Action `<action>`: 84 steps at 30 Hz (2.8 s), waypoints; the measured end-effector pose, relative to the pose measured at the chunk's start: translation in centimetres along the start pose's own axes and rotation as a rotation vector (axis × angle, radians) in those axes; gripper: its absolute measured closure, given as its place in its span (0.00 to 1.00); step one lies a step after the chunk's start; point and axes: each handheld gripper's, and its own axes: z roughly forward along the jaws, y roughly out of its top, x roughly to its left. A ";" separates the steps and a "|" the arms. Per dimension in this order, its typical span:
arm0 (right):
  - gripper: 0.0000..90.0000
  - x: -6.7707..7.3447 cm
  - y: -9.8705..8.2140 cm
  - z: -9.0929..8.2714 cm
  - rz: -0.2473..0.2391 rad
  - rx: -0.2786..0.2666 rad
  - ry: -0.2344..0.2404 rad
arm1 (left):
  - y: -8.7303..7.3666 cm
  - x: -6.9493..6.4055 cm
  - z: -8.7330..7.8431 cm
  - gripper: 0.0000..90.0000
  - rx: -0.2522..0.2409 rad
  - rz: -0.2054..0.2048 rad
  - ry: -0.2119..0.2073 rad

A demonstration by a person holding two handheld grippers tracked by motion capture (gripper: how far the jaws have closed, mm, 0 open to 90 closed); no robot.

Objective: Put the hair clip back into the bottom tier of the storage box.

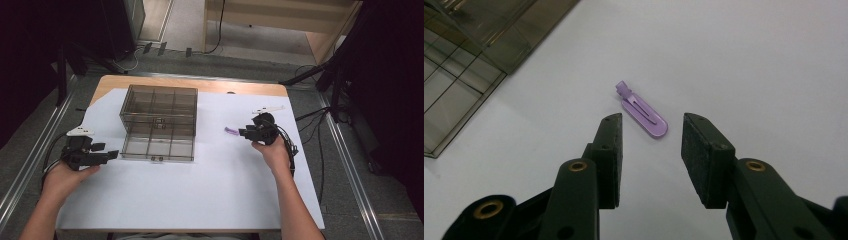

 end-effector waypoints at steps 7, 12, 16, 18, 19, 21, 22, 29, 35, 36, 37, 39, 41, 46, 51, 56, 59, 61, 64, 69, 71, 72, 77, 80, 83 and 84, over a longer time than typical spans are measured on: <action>0.61 0.2 0.1 0.3 -0.016 0.029 0.009 | 0.0 0.1 0.0 0.40 -0.003 -0.001 0.000; 0.61 0.0 0.2 0.3 -0.009 0.040 0.050 | 0.1 0.1 0.2 0.40 0.002 -0.001 0.000; 0.60 0.1 0.3 0.2 -0.027 0.029 0.058 | 0.0 0.2 0.2 0.40 0.009 0.003 0.003; 0.61 0.1 0.3 0.1 -0.024 0.028 0.054 | 0.0 0.2 0.2 0.40 0.004 0.003 0.004; 0.61 0.1 0.3 0.1 -0.020 0.027 0.053 | 0.0 0.2 0.2 0.40 0.004 0.003 0.004; 0.61 0.0 0.4 0.1 0.004 0.028 0.051 | 0.0 0.1 0.2 0.40 0.001 0.000 0.003; 0.61 -0.1 0.5 0.1 0.025 0.027 0.061 | 0.1 0.1 0.2 0.40 0.009 0.002 -0.002; 0.68 -0.1 0.7 0.3 0.001 0.041 0.045 | 0.1 0.1 0.3 0.40 0.010 0.002 0.000; 0.80 -0.4 0.7 0.8 0.009 0.046 0.034 | 0.0 0.0 0.4 0.40 0.012 0.012 0.006; 0.83 -0.6 0.7 1.0 0.012 0.043 0.035 | 0.0 -0.1 0.4 0.40 0.009 0.010 0.009; 0.86 -0.7 0.7 1.1 0.014 0.043 0.035 | 0.1 -0.1 0.3 0.40 0.016 0.013 0.002; 0.93 -0.7 0.8 1.3 0.009 0.045 0.028 | 0.0 -0.1 0.3 0.40 0.008 0.011 0.007; 0.97 -0.8 0.8 1.4 0.011 0.047 0.024 | 0.0 -0.1 0.3 0.40 0.008 0.010 0.005; 1.00 -0.8 0.8 2.4 0.002 0.073 0.015 | -0.2 -0.3 0.1 0.40 0.010 0.013 0.007; 1.00 -0.8 0.9 3.0 -0.006 0.086 -0.001 | -0.4 -0.4 0.0 0.40 0.009 0.009 0.010; 1.00 -1.0 1.0 3.7 0.002 0.088 0.000 | -0.7 -0.4 -0.2 0.40 0.014 0.003 0.012; 1.00 -1.2 1.0 4.0 0.019 0.092 0.000 | -0.8 -0.4 -0.3 0.40 0.007 -0.001 0.016; 1.00 -1.4 1.0 4.2 0.028 0.092 -0.002 | -0.9 -0.5 -0.3 0.40 0.011 0.002 0.015; 1.00 -1.6 0.9 4.3 0.044 0.096 -0.006 | -0.9 -0.5 -0.3 0.40 0.019 0.006 0.010; 1.00 -1.6 0.9 4.6 0.051 0.103 -0.004 | -0.9 -0.6 -0.2 0.40 0.010 0.002 0.009; 1.00 -1.6 0.9 4.9 0.042 0.104 -0.012 | -0.9 -0.5 -0.3 0.40 0.005 -0.003 0.005; 1.00 -1.6 1.0 5.0 0.046 0.106 -0.012 | -0.9 -0.5 -0.4 0.40 0.008 -0.004 0.002; 1.00 -1.4 1.0 5.6 0.034 0.131 -0.012 | -1.0 -0.4 -0.5 0.40 0.004 -0.008 0.005; 1.00 -1.1 1.0 5.6 0.028 0.139 -0.010 | -1.0 -0.3 -0.5 0.40 -0.001 -0.013 0.006; 1.00 -0.9 1.1 5.7 0.007 0.140 -0.010 | -1.0 -0.3 -0.6 0.40 0.001 -0.008 0.009; 1.00 -0.7 1.1 5.7 0.019 0.147 -0.006 | -1.0 -0.3 -0.6 0.40 0.001 -0.007 0.009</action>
